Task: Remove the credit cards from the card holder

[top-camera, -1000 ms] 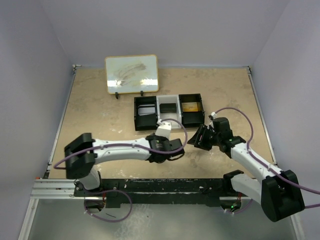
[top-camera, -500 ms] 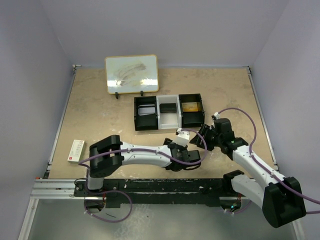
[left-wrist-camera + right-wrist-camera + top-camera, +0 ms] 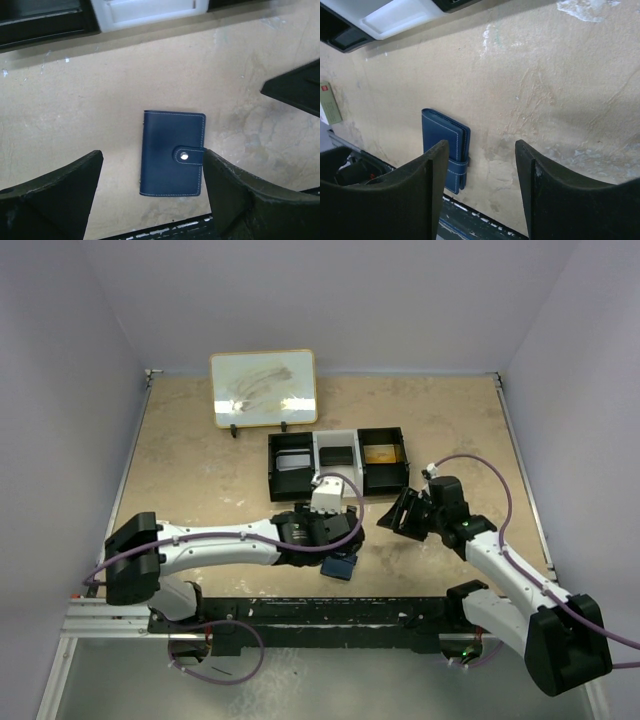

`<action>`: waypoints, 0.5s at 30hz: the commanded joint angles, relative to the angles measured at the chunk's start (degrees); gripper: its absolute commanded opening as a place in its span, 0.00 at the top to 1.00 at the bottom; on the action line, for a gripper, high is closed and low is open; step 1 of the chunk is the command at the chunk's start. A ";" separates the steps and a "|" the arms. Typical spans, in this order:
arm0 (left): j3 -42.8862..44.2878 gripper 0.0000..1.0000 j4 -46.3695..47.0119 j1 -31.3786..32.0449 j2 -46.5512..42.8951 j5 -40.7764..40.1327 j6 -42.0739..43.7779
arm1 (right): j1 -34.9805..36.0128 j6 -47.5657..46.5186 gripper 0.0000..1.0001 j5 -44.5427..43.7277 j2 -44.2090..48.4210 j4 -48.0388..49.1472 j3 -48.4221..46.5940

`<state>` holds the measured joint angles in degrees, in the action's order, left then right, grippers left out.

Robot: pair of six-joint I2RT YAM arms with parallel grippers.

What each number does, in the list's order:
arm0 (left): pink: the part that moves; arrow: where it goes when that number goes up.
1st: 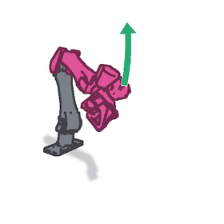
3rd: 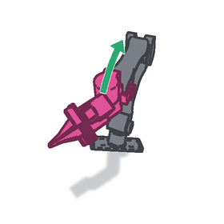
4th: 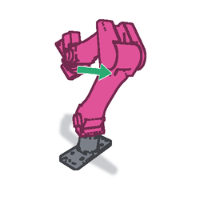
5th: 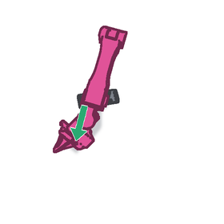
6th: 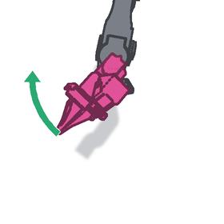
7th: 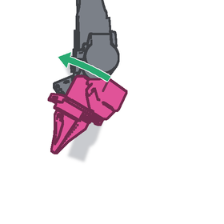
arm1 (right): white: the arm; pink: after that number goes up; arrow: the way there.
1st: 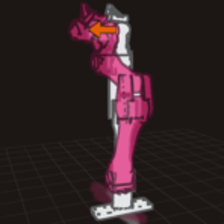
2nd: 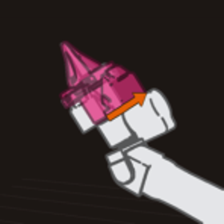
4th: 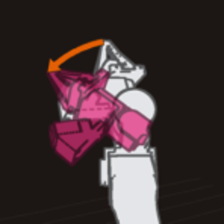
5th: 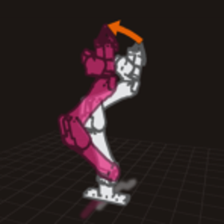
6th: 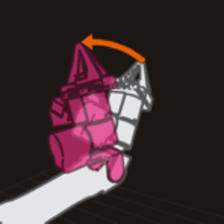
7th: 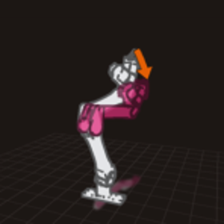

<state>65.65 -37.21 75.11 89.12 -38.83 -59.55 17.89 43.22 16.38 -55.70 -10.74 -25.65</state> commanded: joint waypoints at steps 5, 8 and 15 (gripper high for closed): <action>-16.88 0.21 15.77 -8.21 -12.62 9.24 -6.61 | 0.66 -2.87 0.45 5.99 2.67 3.65 -0.18; -21.62 0.21 20.00 -9.74 -14.64 12.61 -8.46 | 2.35 -3.23 0.48 6.40 2.86 4.26 0.08; -27.38 0.23 25.67 -10.91 -14.22 16.55 -12.37 | 11.05 -0.11 0.54 -2.06 -1.15 -0.58 -3.93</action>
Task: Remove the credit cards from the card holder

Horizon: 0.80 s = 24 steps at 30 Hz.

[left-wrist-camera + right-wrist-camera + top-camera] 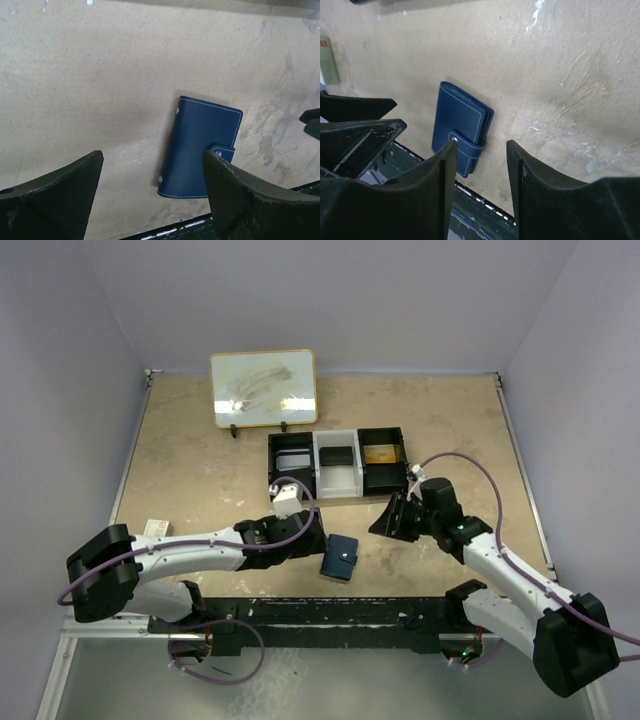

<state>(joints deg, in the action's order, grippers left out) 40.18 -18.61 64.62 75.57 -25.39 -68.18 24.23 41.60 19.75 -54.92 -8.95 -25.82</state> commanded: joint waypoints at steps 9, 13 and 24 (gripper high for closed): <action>-6.31 0.34 10.52 -1.29 -2.07 2.73 -7.89 | 20.28 11.68 0.58 -20.94 -6.17 -9.14 -10.60; -7.40 0.36 10.00 -1.74 -3.88 1.44 -8.63 | 26.11 14.63 0.59 -25.52 -11.85 -11.26 -14.89; -10.78 0.37 7.45 -1.87 -12.11 -2.42 -10.81 | 33.51 18.86 0.63 -33.17 -25.03 -17.79 -23.38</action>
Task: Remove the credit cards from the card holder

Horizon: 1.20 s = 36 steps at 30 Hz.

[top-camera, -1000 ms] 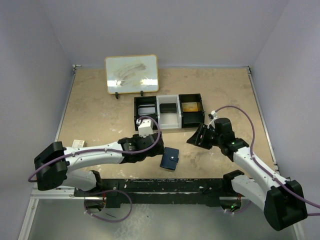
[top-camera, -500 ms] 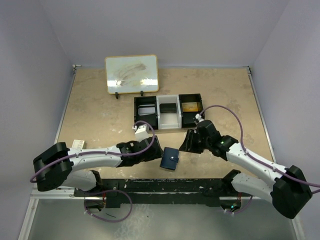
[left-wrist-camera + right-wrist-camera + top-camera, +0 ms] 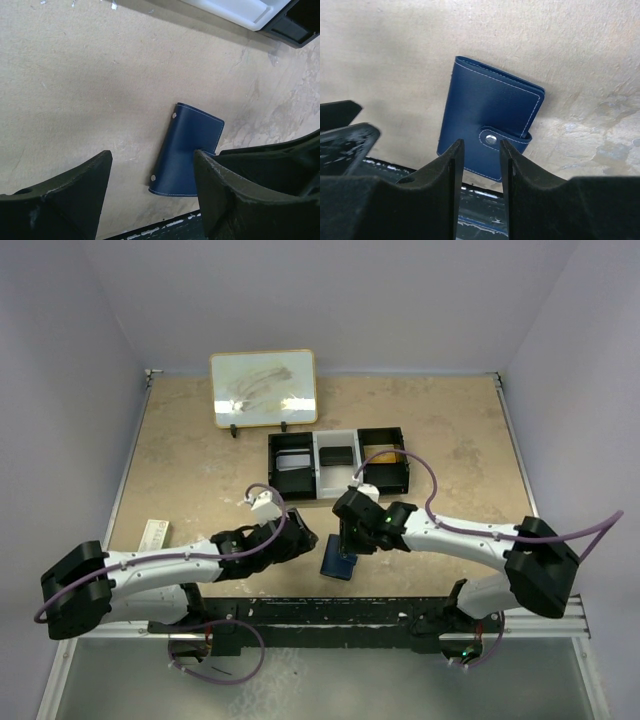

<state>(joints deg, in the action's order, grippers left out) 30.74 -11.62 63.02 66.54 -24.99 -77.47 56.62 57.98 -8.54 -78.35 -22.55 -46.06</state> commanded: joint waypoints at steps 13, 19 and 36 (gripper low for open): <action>-1.99 0.37 2.84 -0.27 -1.22 -0.49 -0.68 | 3.12 3.51 0.58 -6.41 -8.53 -6.83 -4.74; -0.55 0.39 4.24 -0.27 2.49 1.70 0.69 | 4.17 4.51 0.61 -6.87 -10.87 -6.65 -3.85; 9.27 0.42 3.50 2.26 19.29 7.02 9.51 | 4.13 7.19 0.87 0.10 -0.72 7.81 6.56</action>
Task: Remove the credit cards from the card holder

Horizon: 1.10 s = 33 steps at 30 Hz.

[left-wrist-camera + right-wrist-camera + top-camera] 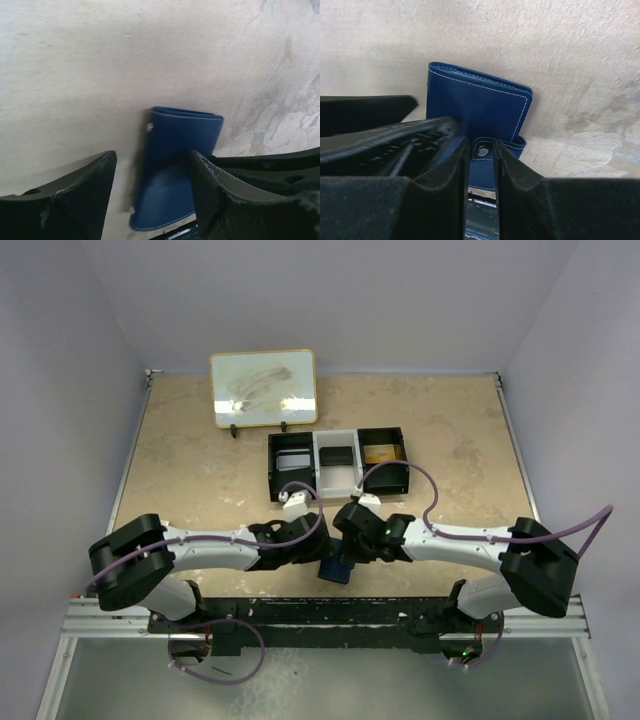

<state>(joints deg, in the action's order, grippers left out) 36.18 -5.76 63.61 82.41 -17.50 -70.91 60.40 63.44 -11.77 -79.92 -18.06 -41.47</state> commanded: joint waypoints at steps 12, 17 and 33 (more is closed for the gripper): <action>4.68 0.58 -5.79 3.44 7.36 -2.87 2.47 | -2.40 2.59 0.92 6.00 6.80 6.87 6.16; 4.32 0.66 -6.76 3.62 7.00 -3.81 2.26 | -3.88 2.38 0.91 6.18 9.22 5.31 5.70; 5.02 0.85 -6.59 3.87 8.51 -4.08 2.35 | -5.64 -3.23 0.69 6.06 7.42 1.92 3.02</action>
<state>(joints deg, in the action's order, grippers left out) 41.30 -7.44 66.94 88.60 -20.88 -69.47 54.22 62.15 -5.82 -71.55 -15.99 -36.21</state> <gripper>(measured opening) 0.318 0.288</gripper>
